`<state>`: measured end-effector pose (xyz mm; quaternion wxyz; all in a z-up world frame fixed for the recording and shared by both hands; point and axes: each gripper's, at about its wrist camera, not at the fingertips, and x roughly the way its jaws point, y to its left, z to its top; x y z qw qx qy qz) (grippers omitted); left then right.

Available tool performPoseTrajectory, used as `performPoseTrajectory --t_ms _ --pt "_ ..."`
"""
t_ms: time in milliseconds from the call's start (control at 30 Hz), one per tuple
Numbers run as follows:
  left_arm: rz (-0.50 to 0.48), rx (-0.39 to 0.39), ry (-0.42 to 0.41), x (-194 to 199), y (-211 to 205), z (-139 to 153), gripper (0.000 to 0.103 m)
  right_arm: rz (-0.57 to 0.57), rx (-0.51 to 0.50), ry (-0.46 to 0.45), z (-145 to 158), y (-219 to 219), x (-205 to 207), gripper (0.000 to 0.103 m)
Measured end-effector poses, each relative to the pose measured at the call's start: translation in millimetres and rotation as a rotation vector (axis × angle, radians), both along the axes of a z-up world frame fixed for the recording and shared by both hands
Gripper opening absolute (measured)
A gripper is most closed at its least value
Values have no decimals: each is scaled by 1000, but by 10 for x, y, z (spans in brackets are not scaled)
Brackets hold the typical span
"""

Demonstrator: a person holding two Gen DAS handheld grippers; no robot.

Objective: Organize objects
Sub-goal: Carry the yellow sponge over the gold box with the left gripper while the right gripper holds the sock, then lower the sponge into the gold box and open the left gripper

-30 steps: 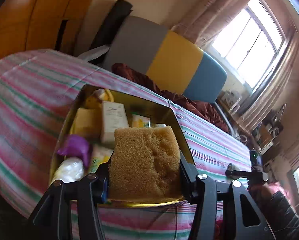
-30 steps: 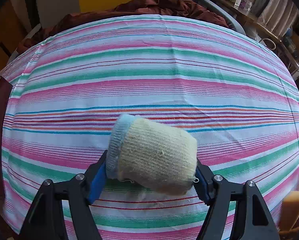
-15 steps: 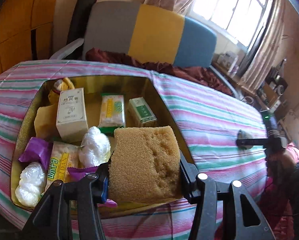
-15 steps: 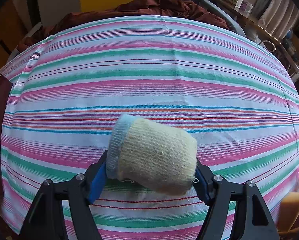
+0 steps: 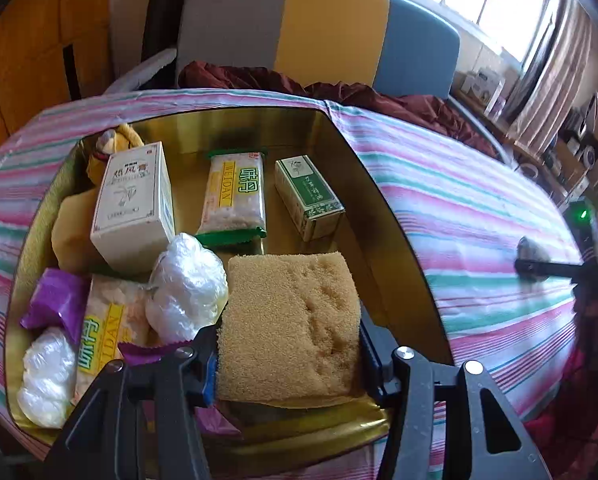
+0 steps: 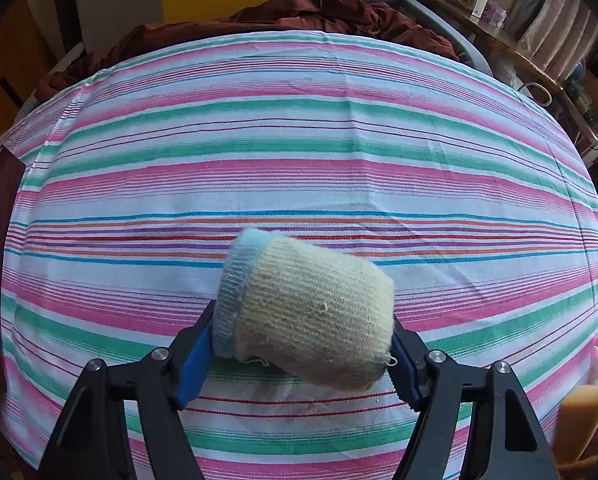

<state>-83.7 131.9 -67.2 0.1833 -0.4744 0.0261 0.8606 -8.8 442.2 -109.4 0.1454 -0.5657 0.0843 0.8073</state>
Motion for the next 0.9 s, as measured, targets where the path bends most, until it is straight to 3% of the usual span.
performPoseTrajectory --t_ms 67,200,900 --pt "9 -57 -18 -36 24 -93 54 0 0 0 -3 5 0 75" --pt "16 -68 -46 -32 -14 -221 54 -2 1 -1 -1 9 3 75" --pt "28 -120 45 77 -11 -218 57 -15 1 -2 12 44 28 75"
